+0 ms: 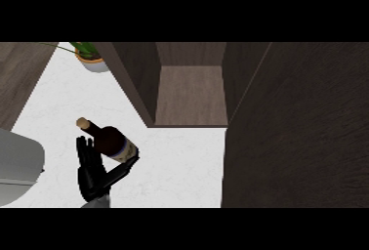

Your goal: Pick up the wine, place it into the cabinet and close the cabinet

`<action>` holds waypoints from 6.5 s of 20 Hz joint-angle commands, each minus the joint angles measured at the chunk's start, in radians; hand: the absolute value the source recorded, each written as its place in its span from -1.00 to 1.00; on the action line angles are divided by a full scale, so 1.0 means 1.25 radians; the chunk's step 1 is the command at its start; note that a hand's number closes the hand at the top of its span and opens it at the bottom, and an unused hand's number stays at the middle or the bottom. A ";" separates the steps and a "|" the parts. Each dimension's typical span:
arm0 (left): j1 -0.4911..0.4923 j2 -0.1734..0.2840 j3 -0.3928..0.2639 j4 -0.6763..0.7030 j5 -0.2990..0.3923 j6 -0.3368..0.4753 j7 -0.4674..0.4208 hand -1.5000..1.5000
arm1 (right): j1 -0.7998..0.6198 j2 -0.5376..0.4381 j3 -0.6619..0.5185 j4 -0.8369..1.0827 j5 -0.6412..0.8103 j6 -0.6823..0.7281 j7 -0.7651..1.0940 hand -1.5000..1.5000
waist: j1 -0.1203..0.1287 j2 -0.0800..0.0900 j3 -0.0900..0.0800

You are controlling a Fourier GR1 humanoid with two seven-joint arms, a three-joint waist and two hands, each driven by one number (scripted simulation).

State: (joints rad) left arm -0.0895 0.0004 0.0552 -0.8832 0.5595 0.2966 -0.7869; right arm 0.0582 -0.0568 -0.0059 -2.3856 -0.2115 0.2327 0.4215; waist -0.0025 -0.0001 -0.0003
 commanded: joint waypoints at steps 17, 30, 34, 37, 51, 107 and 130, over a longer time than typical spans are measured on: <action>-0.154 0.007 0.042 0.275 0.035 -0.126 -0.116 1.00 | 0.009 0.027 0.046 0.032 0.070 0.011 -0.040 -1.00 | -0.002 0.001 0.000; 0.118 0.114 -0.168 0.185 -0.123 -0.466 -0.185 1.00 | 0.068 0.012 -0.030 0.037 0.002 0.049 -0.090 -1.00 | 0.004 -0.001 0.001; 0.136 0.137 -0.160 0.128 -0.114 -0.501 -0.167 1.00 | 0.035 0.001 -0.030 0.021 -0.004 0.029 -0.035 -1.00 | 0.005 -0.001 0.000; 0.147 0.154 -0.166 0.034 -0.104 -0.531 -0.118 1.00 | -0.008 -0.004 -0.039 0.043 0.006 0.016 -0.029 -1.00 | 0.006 -0.001 0.000; 0.388 0.158 -0.254 -0.596 -0.055 -0.377 0.194 1.00 | 0.022 0.005 -0.037 0.067 -0.003 0.044 -0.069 -1.00 | 0.011 -0.002 0.001; -0.337 0.000 -0.409 -0.017 0.040 0.144 0.186 1.00 | -0.014 -0.003 -0.053 0.054 -0.034 0.021 -0.021 -1.00 | -0.006 0.001 0.000; -0.576 0.000 -0.441 0.302 0.355 0.006 0.066 1.00 | -0.001 -0.020 -0.093 0.123 -0.075 0.074 -0.079 -1.00 | -0.027 0.006 0.000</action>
State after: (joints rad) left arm -0.7496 0.0001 -0.4806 -0.5348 0.9326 0.2851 -0.7090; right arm 0.0811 -0.0601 -0.0899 -2.2558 -0.2684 0.3183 0.3125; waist -0.0301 0.0062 -0.0008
